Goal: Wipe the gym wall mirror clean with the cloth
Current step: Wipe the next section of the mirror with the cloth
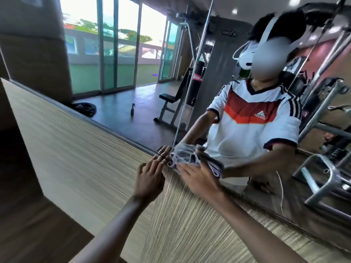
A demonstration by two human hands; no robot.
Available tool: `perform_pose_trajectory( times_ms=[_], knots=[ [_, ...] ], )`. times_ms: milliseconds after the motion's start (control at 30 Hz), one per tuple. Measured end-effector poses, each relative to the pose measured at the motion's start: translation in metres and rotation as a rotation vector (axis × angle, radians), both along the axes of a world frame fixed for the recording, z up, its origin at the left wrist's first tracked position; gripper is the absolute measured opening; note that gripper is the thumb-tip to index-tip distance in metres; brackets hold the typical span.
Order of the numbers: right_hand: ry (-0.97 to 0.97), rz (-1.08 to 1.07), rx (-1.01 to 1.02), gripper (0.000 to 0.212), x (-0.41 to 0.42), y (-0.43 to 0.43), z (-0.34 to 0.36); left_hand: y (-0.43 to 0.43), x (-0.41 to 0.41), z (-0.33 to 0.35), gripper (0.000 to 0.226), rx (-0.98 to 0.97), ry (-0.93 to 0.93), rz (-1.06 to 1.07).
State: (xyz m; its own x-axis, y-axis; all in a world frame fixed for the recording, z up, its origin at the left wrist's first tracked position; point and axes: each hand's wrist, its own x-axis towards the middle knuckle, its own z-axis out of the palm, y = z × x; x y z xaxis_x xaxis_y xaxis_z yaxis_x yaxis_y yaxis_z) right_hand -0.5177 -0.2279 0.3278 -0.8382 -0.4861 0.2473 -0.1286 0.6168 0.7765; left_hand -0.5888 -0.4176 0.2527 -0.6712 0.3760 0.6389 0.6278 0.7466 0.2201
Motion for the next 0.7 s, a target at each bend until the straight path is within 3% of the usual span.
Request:
perform_pose_trajectory(
  times_ms=[67, 200, 333, 467, 567, 700],
  knots=[
    [-0.033, 0.006, -0.046, 0.052, 0.022, 0.026, 0.001, -0.001, -0.002, -0.003, 0.051, 0.0, -0.002, -0.009],
    [0.207, 0.059, -0.201, 0.054, 0.035, 0.049, 0.042, 0.002, -0.001, -0.009, 0.052, 0.046, -0.036, -0.049],
    [0.405, 0.006, -0.306, 0.052, 0.002, 0.004, 0.05, 0.016, 0.005, -0.014, 0.061, 0.288, -0.168, -0.049],
    [0.181, 0.029, -0.198, 0.055, -0.024, -0.023, 0.005, 0.025, -0.008, -0.001, 0.09, 0.624, -0.481, 0.109],
    [0.018, 0.055, -0.2, 0.048, -0.008, -0.006, -0.013, 0.024, -0.014, -0.001, 0.095, 0.599, -0.541, 0.118],
    [0.091, 0.108, -0.221, 0.046, 0.03, 0.043, -0.015, 0.026, -0.011, -0.001, 0.092, 0.586, -0.578, 0.119]
  ],
)
